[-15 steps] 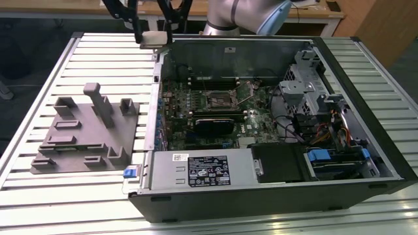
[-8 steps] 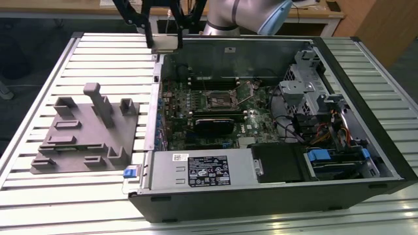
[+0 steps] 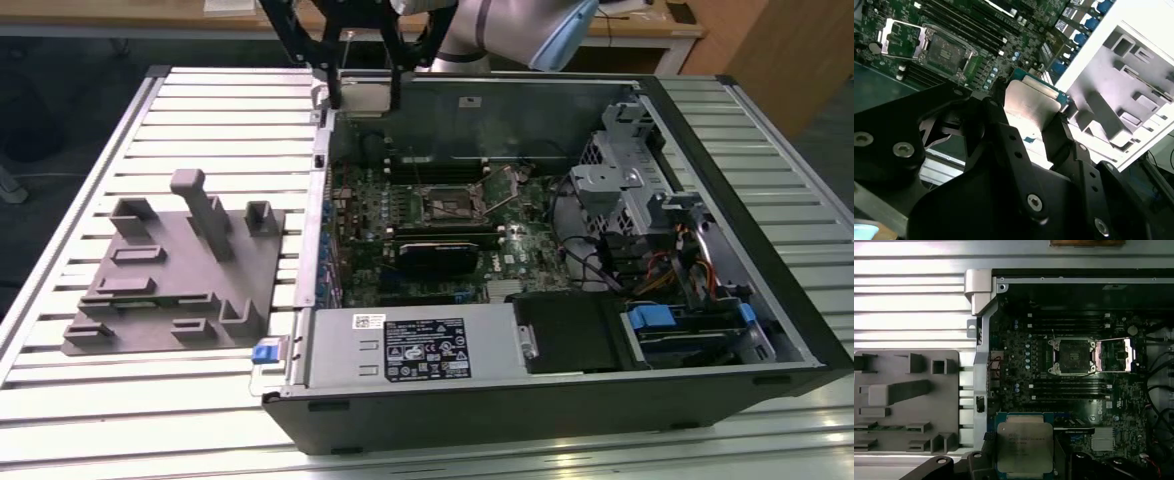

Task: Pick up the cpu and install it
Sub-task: 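Pick up the cpu and move it towards the insertion slot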

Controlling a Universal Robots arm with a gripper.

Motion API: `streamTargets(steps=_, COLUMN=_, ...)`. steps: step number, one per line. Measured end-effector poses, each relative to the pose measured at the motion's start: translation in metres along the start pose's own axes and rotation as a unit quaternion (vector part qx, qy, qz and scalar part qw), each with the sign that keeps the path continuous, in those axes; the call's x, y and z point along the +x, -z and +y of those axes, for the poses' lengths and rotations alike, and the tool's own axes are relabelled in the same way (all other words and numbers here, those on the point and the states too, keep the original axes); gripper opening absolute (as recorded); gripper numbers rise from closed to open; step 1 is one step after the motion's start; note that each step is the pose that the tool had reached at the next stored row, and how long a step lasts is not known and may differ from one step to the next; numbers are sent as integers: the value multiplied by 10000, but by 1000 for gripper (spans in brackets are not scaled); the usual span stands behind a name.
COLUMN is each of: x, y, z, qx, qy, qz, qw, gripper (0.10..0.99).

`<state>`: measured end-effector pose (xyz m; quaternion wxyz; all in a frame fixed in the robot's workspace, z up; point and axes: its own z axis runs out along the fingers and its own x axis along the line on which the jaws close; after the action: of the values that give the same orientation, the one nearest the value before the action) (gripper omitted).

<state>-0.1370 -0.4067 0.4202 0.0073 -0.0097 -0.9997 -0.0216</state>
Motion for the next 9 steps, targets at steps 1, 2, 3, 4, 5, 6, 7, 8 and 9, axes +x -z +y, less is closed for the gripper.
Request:
streamTargets(steps=1, x=-29, y=-14, z=0, qx=-1, qy=1, qz=1, qw=10000, gripper=541)
streamTargets(steps=2, x=-54, y=-29, z=0, qx=-1, qy=0, qz=3, qw=10000, gripper=541)
streamTargets(steps=3, x=-80, y=-43, z=0, qx=-1, qy=0, qz=4, qw=10000, gripper=541)
streamTargets(steps=4, x=-105, y=-57, z=-1, qx=0, qy=0, qz=5, qw=10000, gripper=541)
streamTargets(steps=5, x=-131, y=-72, z=-1, qx=0, qy=0, qz=7, qw=10000, gripper=541)
streamTargets(steps=6, x=-157, y=-86, z=-1, qx=0, qy=0, qz=8, qw=10000, gripper=541)
streamTargets(steps=7, x=-183, y=-101, z=-1, qx=0, qy=0, qz=9, qw=10000, gripper=541)
streamTargets(steps=8, x=-210, y=-115, z=-1, qx=0, qy=0, qz=11, qw=10000, gripper=541)
streamTargets(steps=9, x=-236, y=-130, z=-1, qx=0, qy=0, qz=12, qw=10000, gripper=541)
